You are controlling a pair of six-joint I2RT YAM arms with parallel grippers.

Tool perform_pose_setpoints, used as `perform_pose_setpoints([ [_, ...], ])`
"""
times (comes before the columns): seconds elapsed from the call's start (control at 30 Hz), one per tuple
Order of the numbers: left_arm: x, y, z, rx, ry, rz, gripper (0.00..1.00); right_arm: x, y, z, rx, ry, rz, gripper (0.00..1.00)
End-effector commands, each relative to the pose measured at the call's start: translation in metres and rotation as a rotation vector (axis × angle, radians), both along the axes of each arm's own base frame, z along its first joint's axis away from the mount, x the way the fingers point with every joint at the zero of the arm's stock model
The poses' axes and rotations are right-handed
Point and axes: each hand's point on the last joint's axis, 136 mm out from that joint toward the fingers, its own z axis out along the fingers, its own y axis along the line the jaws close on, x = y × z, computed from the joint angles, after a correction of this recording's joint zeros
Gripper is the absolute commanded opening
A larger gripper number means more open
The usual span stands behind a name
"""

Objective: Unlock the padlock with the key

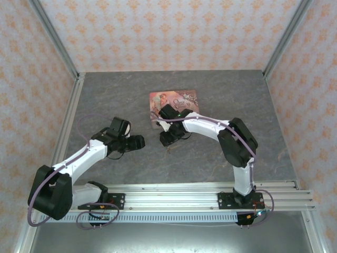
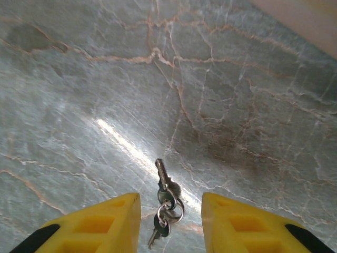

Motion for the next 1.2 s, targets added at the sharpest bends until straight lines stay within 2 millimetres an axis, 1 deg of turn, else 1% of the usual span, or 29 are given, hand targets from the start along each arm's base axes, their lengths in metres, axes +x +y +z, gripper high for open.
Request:
perform_pose_setpoints([
  [0.0,-0.002,-0.002,-0.001,0.003,0.000,-0.014,0.69,-0.007,0.000,-0.004,-0.040,0.017,0.053,0.36],
  [0.27,-0.002,-0.002,-0.001,0.006,0.008,-0.015,0.69,-0.013,0.002,-0.011,-0.056,0.040,0.083,0.36],
  [0.47,-0.003,-0.001,0.001,0.011,0.005,-0.013,0.69,-0.019,-0.001,-0.016,-0.077,0.055,0.099,0.37],
  [0.7,-0.006,0.000,-0.001,0.009,0.009,-0.006,0.70,-0.015,-0.002,-0.022,-0.103,0.049,0.101,0.40],
  [0.87,-0.007,0.002,0.001,0.016,0.006,-0.004,0.70,-0.016,-0.002,-0.025,-0.113,0.061,0.104,0.40],
  [1.17,-0.009,0.004,0.000,0.022,0.008,-0.004,0.70,-0.025,-0.006,-0.032,-0.168,0.065,0.126,0.36],
])
